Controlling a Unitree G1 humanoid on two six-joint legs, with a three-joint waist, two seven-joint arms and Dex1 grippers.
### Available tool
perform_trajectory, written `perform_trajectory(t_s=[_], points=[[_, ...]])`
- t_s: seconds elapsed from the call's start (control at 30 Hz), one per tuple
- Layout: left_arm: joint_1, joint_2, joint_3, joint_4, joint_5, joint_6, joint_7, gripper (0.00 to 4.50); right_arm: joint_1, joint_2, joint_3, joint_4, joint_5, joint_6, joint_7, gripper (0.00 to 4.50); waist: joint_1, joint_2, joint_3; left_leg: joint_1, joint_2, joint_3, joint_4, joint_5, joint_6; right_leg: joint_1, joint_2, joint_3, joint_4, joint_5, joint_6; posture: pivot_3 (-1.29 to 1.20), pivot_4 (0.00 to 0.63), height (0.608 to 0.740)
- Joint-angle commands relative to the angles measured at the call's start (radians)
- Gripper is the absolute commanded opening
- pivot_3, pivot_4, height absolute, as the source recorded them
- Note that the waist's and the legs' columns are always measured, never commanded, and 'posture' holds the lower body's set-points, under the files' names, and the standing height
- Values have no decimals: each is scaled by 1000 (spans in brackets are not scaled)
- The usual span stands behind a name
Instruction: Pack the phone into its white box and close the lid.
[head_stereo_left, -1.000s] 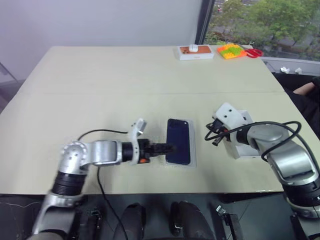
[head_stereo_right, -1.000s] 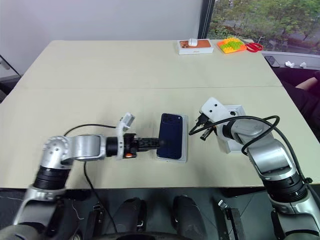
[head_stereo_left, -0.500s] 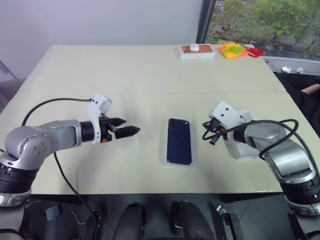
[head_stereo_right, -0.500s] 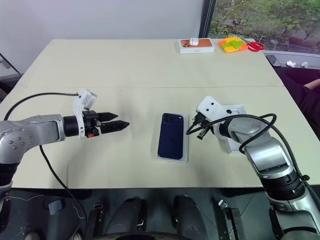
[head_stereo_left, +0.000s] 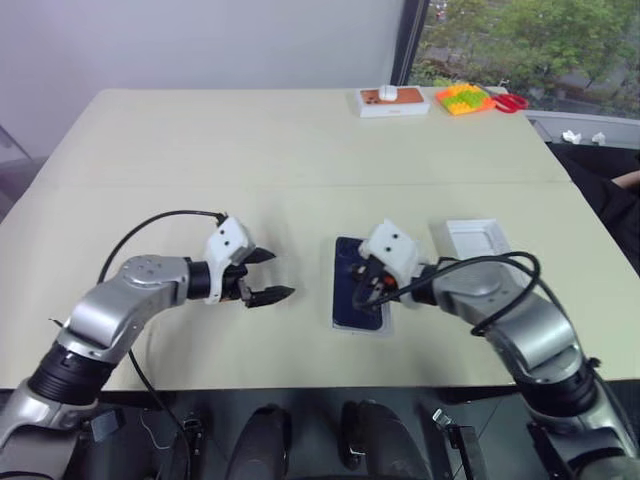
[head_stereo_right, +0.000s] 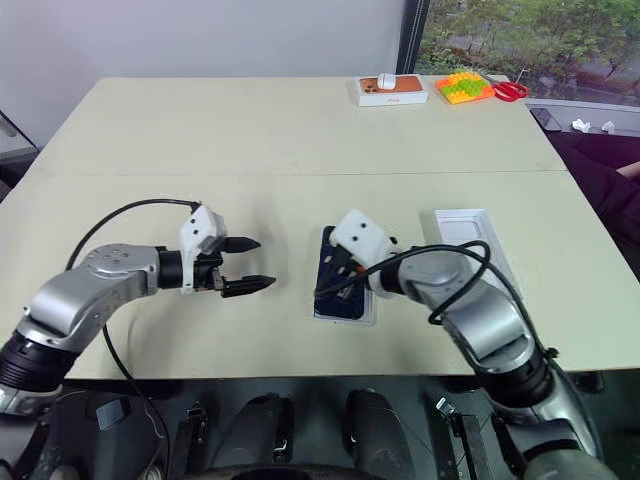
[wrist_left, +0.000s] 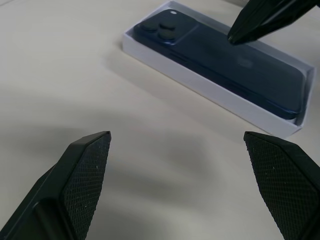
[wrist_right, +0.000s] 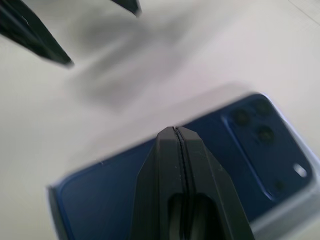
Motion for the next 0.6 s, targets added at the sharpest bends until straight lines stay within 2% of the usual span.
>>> perform_trajectory(t_s=[0.03, 0.27, 0.6], points=[[-10, -20, 23, -6, 28, -23, -32, 4473, -48, 49, 35, 5, -4, 42, -52, 0, -1, 0, 0, 0, 0, 0, 0, 0, 0, 0, 0, 0, 0, 0, 0, 0, 150, 740], [32, -20, 46, -43, 35, -57, -130, 4473, -92, 112, 54, 69, -7, 108, -122, 0, -2, 0, 0, 0, 0, 0, 0, 0, 0, 0, 0, 0, 1, 0, 0, 0, 150, 740], [73, -19, 71, -54, 92, -120, -174, 4473, -93, 77, 58, 67, 5, 154, -132, 0, -3, 0, 0, 0, 0, 0, 0, 0, 0, 0, 0, 0, 2, 0, 0, 0, 150, 740]])
